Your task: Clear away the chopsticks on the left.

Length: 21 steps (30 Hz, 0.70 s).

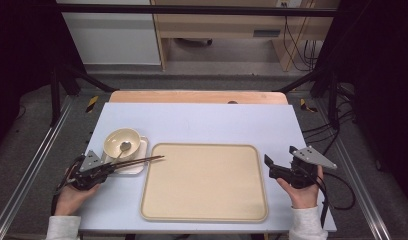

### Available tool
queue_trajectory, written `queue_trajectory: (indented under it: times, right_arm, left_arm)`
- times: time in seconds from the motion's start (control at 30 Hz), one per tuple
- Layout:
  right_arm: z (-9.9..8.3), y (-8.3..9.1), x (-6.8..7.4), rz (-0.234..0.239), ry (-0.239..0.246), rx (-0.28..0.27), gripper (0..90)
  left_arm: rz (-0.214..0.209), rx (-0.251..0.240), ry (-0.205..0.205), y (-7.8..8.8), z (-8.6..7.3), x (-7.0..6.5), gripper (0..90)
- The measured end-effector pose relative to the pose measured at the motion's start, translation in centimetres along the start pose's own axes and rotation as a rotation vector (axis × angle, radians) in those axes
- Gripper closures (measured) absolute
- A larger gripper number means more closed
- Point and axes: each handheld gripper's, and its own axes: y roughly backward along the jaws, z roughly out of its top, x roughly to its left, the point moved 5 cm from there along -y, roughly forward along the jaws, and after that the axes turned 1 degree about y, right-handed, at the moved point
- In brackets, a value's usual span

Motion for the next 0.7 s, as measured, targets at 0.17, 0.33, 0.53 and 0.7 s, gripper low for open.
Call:
queue_trajectory:
  times: [0.17, 0.33, 0.53, 0.7]
  right_arm:
    - [0.00, -0.02, -0.01, 0.000, 0.000, 0.000, 10.1]
    - [-0.02, -0.04, -0.03, 0.000, 0.003, 0.000, 10.2]
    - [0.01, 0.06, -0.12, -0.001, -0.003, -0.003, 10.3]
    - [0.01, 0.02, -0.08, 0.001, -0.004, -0.004, 10.3]
  left_arm:
    - [-0.008, 0.009, 0.004, -0.37, -0.06, -0.01, 73.5]
    - [-0.027, 0.006, 0.018, -0.12, -0.04, -0.16, 78.1]
    - [-0.034, 0.005, 0.021, -0.14, 0.12, -0.50, 80.0]
    - [-0.050, 0.000, 0.040, -0.62, 0.36, -0.64, 74.0]
